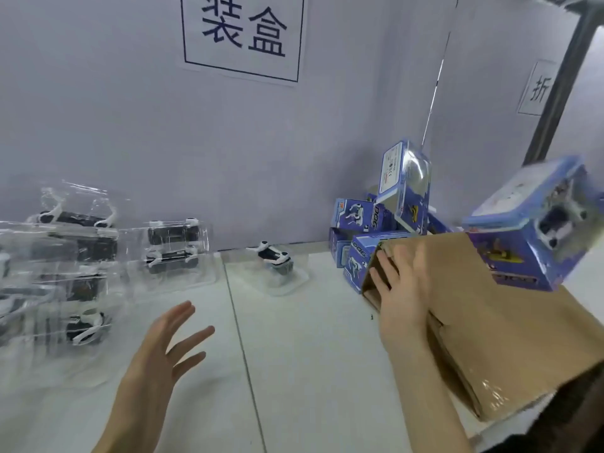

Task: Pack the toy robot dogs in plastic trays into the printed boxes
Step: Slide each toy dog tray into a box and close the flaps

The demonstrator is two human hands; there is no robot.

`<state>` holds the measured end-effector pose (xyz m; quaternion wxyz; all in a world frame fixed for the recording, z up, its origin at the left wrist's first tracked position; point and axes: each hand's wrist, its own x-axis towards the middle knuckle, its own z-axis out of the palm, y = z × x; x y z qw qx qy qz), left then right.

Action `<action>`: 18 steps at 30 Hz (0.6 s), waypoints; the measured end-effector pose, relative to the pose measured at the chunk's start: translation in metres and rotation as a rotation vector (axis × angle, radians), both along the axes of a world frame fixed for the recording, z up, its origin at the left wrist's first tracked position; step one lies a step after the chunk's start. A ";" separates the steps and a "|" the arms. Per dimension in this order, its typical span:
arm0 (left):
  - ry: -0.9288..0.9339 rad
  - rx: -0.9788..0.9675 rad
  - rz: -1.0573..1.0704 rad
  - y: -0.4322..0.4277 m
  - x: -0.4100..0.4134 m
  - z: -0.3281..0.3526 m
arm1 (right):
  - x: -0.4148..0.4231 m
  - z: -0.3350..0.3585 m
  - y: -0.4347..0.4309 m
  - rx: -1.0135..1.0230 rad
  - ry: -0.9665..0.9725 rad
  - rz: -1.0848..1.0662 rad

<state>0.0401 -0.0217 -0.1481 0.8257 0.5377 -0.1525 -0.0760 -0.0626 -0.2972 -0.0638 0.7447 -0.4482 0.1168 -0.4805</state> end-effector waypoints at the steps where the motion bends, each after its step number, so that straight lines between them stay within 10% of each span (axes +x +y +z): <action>1: 0.004 0.025 0.008 -0.001 -0.001 0.001 | 0.005 -0.005 0.006 -0.069 0.094 -0.002; 5: -0.021 0.304 0.105 -0.004 -0.007 0.001 | 0.015 -0.022 0.021 -0.140 0.275 0.046; 12: -0.500 1.503 0.063 -0.011 -0.017 -0.019 | 0.032 -0.037 0.054 -0.387 0.413 0.175; 18: -0.553 1.631 -0.038 -0.004 -0.017 -0.026 | 0.065 -0.023 0.119 -0.681 0.415 0.406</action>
